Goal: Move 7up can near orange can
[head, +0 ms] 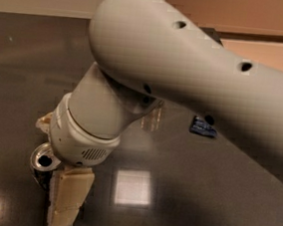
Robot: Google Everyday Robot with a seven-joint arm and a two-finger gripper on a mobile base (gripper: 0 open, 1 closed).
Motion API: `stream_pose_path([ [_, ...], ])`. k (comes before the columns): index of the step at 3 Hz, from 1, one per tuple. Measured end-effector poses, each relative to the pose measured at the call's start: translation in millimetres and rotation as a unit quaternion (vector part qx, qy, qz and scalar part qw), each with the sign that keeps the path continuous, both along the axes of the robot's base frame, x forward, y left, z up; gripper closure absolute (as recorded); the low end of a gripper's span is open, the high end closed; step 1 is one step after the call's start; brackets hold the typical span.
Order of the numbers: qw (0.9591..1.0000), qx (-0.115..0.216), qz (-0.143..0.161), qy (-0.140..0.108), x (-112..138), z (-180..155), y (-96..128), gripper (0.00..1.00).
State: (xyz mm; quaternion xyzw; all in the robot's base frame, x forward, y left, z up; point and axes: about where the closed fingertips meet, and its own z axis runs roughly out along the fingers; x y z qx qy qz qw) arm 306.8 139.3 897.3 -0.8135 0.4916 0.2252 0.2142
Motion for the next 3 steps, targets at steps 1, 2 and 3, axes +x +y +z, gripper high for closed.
stream_pose_path([
  [1,0.9999,0.0,0.009,0.008,-2.4,-7.9,11.3,0.18],
  [2,0.9998,-0.003,0.002,0.018,6.8,-18.0,8.6,0.41],
  [3,0.9998,-0.003,0.002,0.018,6.9,-14.0,8.6,0.64],
])
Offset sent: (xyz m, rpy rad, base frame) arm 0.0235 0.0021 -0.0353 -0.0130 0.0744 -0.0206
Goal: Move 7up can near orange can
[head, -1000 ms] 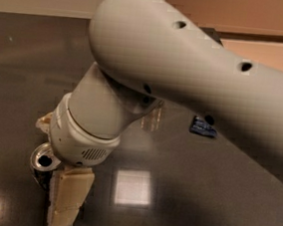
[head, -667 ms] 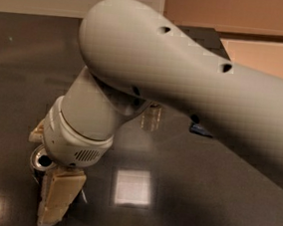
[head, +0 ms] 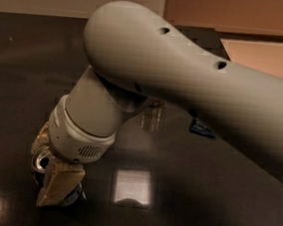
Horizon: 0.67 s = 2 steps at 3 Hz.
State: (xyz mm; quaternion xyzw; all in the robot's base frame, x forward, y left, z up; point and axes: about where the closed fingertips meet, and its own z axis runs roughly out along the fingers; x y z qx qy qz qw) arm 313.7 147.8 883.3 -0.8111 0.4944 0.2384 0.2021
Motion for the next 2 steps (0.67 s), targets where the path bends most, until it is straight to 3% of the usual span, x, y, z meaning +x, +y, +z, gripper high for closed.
stream_pose_path([
  [1,0.9991,0.002,-0.041,0.013,28.5,6.7,-24.9,0.87],
  [2,0.9922,-0.001,-0.122,0.029,73.0,19.2,-75.5,1.0],
])
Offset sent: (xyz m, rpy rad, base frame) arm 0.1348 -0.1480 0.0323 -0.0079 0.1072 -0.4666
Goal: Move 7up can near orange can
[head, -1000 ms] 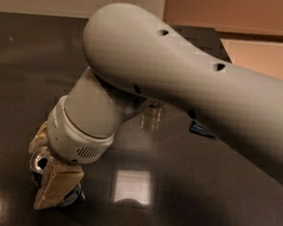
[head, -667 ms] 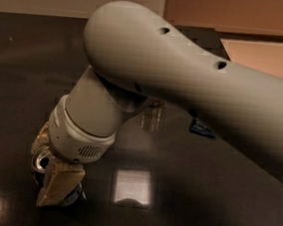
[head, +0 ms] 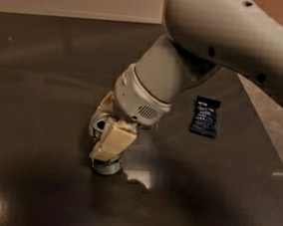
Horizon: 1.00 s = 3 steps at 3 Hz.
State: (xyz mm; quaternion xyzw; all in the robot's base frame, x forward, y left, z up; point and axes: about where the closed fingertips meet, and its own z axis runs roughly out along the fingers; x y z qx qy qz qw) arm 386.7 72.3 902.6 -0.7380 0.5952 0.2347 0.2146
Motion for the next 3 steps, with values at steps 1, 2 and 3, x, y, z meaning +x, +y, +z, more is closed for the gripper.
stream_pose_path([
  [1,0.9966,-0.006,-0.082,0.008,42.5,7.0,-43.1,1.0],
  [2,0.9841,-0.016,-0.176,0.011,79.4,6.0,-81.9,1.0],
  [3,0.962,-0.022,-0.272,0.008,104.1,4.4,-117.9,1.0],
])
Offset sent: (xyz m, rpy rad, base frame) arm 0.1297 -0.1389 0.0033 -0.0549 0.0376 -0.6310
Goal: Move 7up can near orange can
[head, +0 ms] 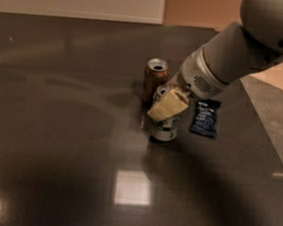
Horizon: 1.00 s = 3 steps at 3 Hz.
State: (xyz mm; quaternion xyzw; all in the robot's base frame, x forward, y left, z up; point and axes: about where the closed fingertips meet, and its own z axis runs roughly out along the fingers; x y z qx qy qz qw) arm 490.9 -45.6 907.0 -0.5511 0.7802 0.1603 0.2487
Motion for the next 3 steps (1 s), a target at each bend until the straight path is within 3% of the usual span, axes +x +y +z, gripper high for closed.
stream_pose_path([
  [1,0.9969,0.012,-0.075,-0.018,12.5,1.4,-25.1,1.0],
  [2,0.9911,0.026,-0.122,-0.048,28.3,9.7,-39.6,1.0],
  [3,0.9869,0.039,-0.147,-0.056,42.7,11.1,-46.1,1.0],
])
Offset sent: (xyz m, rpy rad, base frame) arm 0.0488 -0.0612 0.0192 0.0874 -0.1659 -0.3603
